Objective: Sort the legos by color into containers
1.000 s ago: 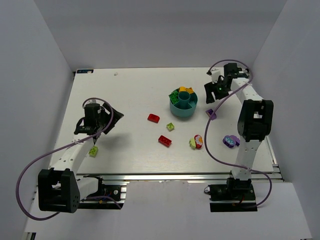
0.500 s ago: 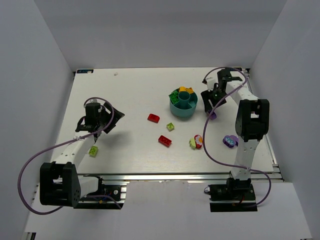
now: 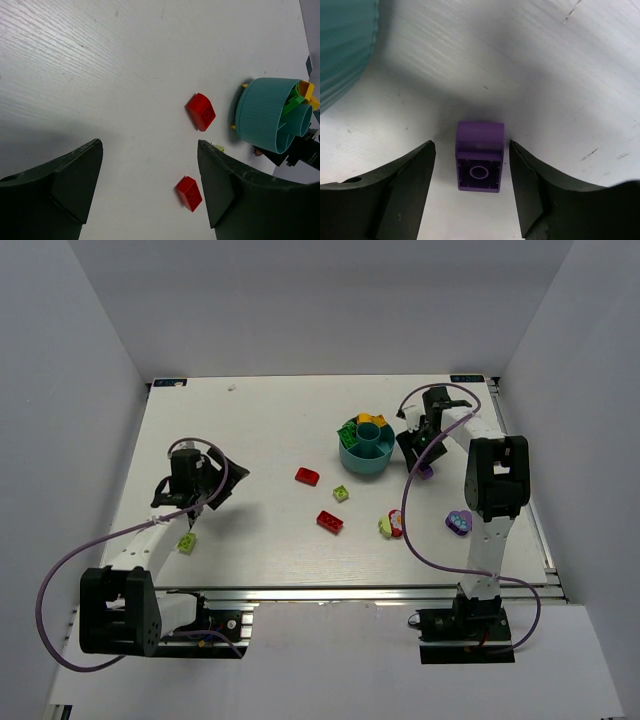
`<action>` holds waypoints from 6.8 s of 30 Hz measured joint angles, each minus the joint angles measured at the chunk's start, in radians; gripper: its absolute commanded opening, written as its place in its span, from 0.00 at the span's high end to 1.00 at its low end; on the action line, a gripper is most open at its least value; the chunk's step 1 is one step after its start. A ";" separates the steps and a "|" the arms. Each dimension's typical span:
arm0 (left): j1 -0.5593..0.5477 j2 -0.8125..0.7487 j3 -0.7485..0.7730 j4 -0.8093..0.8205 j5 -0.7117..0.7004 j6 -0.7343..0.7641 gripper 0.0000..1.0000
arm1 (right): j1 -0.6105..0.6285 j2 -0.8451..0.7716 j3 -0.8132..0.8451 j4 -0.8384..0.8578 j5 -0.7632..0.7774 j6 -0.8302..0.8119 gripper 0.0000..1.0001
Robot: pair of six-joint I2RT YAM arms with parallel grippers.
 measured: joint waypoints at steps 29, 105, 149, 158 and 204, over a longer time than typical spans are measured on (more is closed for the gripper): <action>0.011 -0.118 -0.040 0.135 0.073 0.005 0.14 | -0.060 -0.456 -0.286 0.337 -0.334 -0.067 1.00; 0.011 0.023 -0.108 0.367 0.253 -0.003 0.43 | -0.122 -0.537 -0.390 -0.218 -0.042 -0.399 0.11; -0.076 0.140 -0.018 0.566 0.455 -0.138 0.25 | -0.138 -0.488 -0.410 -0.176 -0.107 -0.473 0.96; -0.307 0.298 0.233 0.600 0.552 -0.110 0.19 | 0.092 -0.595 -0.124 -0.079 -0.527 -0.550 0.97; -0.546 0.410 0.628 0.027 0.212 0.278 0.69 | 0.384 -0.563 -0.221 0.264 -0.407 -0.246 0.94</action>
